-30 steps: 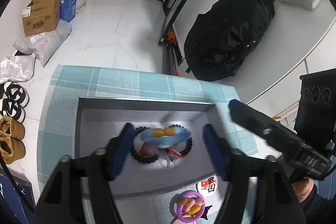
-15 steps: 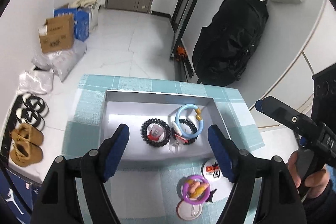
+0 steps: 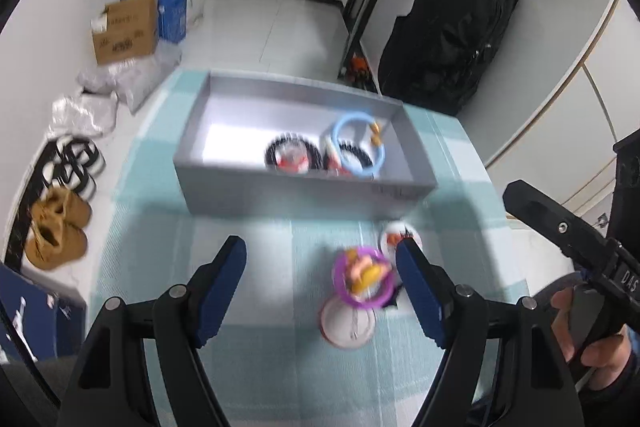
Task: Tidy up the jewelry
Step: 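Move the open left tool back over the white pin badge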
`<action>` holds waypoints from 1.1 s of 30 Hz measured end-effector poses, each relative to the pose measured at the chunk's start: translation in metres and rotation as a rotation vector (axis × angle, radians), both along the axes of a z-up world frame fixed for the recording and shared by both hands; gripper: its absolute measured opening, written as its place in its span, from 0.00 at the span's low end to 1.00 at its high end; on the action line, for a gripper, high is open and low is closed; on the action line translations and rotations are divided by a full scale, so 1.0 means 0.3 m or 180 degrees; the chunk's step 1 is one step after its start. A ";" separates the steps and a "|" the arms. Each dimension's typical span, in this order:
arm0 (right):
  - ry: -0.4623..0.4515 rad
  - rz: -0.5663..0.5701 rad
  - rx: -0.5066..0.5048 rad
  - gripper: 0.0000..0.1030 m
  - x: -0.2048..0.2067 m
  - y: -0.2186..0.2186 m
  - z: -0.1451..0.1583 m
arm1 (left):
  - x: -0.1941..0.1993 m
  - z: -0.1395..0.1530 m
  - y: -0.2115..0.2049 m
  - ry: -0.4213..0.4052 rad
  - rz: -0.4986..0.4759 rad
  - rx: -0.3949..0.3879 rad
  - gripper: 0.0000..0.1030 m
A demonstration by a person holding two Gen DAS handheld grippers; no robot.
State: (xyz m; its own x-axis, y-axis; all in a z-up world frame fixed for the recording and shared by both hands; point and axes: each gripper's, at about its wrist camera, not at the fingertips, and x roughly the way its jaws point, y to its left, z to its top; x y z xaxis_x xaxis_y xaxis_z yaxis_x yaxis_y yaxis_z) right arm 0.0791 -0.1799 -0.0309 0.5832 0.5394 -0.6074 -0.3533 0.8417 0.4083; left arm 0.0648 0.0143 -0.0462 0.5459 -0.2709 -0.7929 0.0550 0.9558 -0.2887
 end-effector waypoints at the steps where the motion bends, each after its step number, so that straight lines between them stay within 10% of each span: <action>1: 0.0014 0.0002 -0.0007 0.84 -0.004 -0.007 -0.010 | -0.006 -0.004 -0.002 0.0022 -0.0017 -0.0001 0.71; 29: 0.0253 -0.0139 -0.0181 0.87 -0.093 -0.017 -0.090 | -0.107 -0.097 -0.140 0.0126 -0.0454 0.0565 0.70; 33: 0.0320 -0.0157 -0.0151 0.87 -0.086 -0.024 -0.099 | -0.100 -0.116 -0.161 0.0147 -0.0453 0.0766 0.48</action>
State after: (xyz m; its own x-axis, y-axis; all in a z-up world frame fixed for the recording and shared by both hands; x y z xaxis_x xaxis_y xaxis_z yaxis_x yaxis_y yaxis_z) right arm 0.0533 -0.1872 -0.0605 0.5432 0.4808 -0.6883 -0.2703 0.8763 0.3988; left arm 0.0347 -0.0339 -0.0811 0.4776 -0.1431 -0.8668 0.1856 0.9808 -0.0597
